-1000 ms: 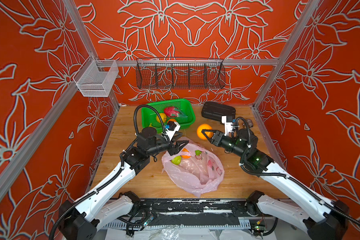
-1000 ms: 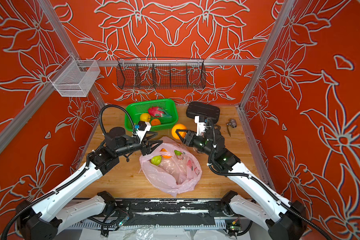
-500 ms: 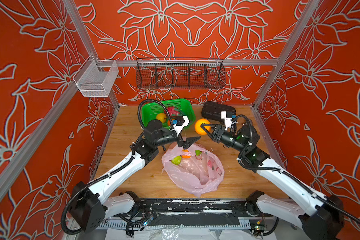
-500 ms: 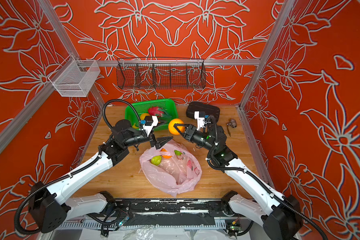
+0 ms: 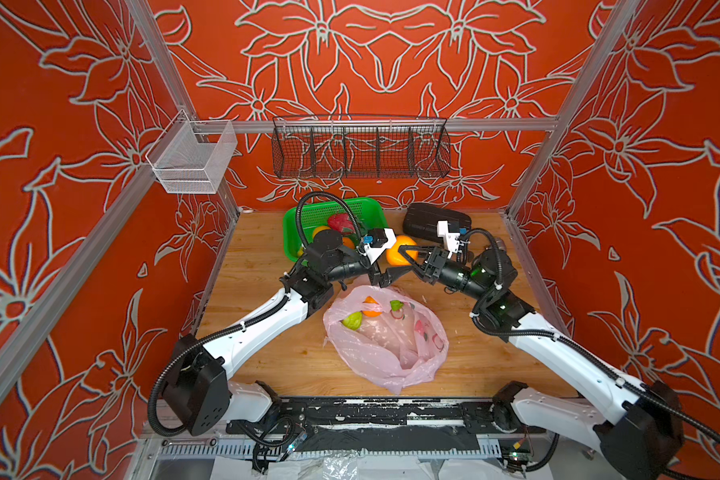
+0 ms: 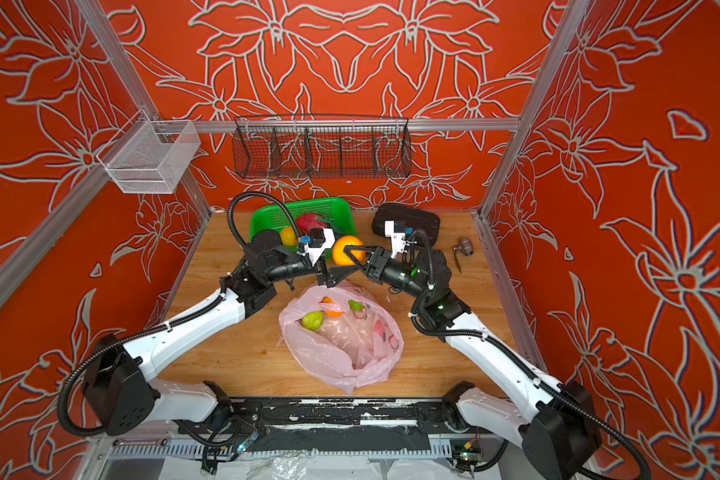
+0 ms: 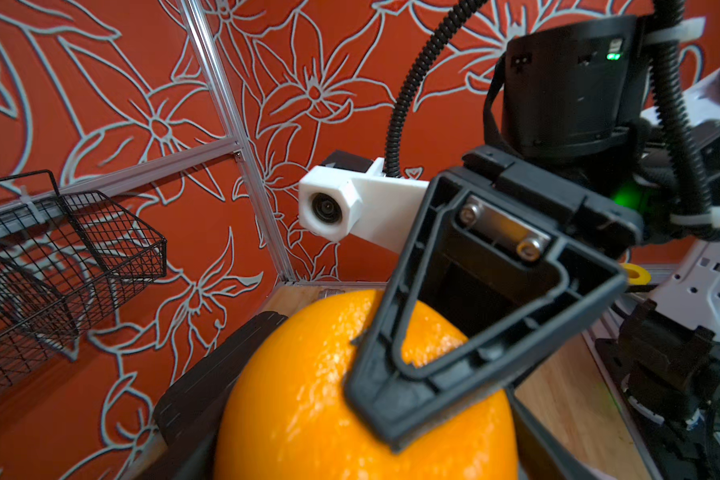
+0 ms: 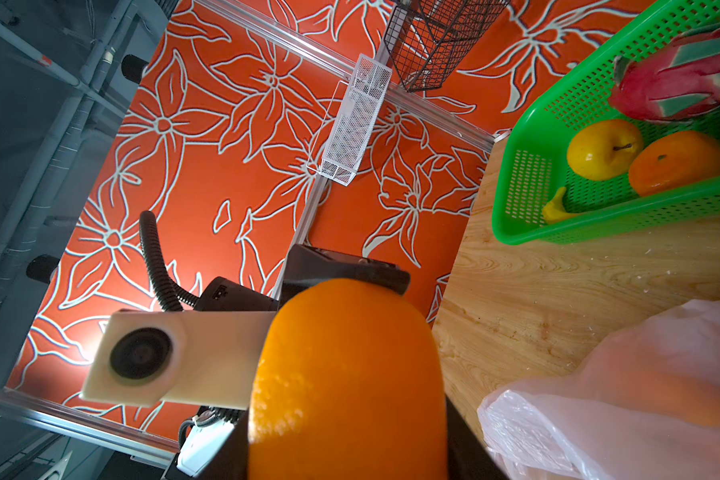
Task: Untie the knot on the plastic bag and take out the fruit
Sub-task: 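Pass the orange to the left gripper and close it on the fruit, then carry the orange to the green basket with the left gripper while the right withdraws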
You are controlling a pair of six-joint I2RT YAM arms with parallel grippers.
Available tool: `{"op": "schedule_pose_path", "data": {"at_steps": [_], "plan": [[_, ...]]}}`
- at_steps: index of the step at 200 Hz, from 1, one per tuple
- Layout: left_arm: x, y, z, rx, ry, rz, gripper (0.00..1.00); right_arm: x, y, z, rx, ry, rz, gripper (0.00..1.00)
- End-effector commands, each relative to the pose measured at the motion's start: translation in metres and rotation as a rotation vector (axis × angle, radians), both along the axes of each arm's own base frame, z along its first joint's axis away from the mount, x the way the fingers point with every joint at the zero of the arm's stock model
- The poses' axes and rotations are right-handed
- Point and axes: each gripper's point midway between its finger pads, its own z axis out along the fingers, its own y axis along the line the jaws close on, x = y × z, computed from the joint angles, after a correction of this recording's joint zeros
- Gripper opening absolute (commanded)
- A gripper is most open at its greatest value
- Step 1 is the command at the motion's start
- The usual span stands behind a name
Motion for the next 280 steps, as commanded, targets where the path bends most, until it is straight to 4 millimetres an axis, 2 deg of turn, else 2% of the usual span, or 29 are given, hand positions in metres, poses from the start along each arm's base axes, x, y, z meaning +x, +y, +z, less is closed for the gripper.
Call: {"op": "schedule_pose_path", "data": {"at_steps": [1,33,51,71,87,127,162,192,226,280], "plan": [[-0.01,-0.007,0.014,-0.022,-0.065,-0.059,0.68,-0.006,0.0,0.027,0.062,-0.053,0.03,0.46],[-0.011,-0.007,0.017,-0.025,-0.069,-0.056,0.56,-0.006,-0.001,0.026,0.064,-0.044,0.027,0.49],[-0.01,-0.005,0.019,-0.029,-0.058,-0.039,0.51,-0.005,-0.003,0.024,0.056,-0.04,0.011,0.61],[-0.007,-0.002,0.019,-0.034,-0.021,-0.013,0.51,-0.005,-0.015,0.022,0.033,-0.054,-0.063,0.78],[0.003,0.002,0.02,-0.026,0.024,0.049,0.51,-0.007,-0.026,0.022,0.007,-0.079,-0.126,0.84],[0.038,0.025,0.014,-0.04,0.184,0.251,0.5,-0.012,-0.054,0.016,-0.064,-0.125,-0.269,0.89],[0.084,0.065,-0.004,-0.085,0.366,0.489,0.49,-0.015,-0.074,0.008,-0.098,-0.133,-0.363,0.89],[0.117,0.108,-0.027,-0.164,0.554,0.614,0.48,-0.019,-0.08,0.004,-0.141,-0.142,-0.381,0.9],[0.139,0.146,-0.062,-0.116,0.671,0.808,0.48,-0.02,-0.081,-0.001,-0.161,-0.133,-0.387,0.9],[0.165,0.221,-0.125,-0.078,0.876,1.078,0.46,-0.021,-0.081,-0.002,-0.18,-0.142,-0.378,0.9]]}}
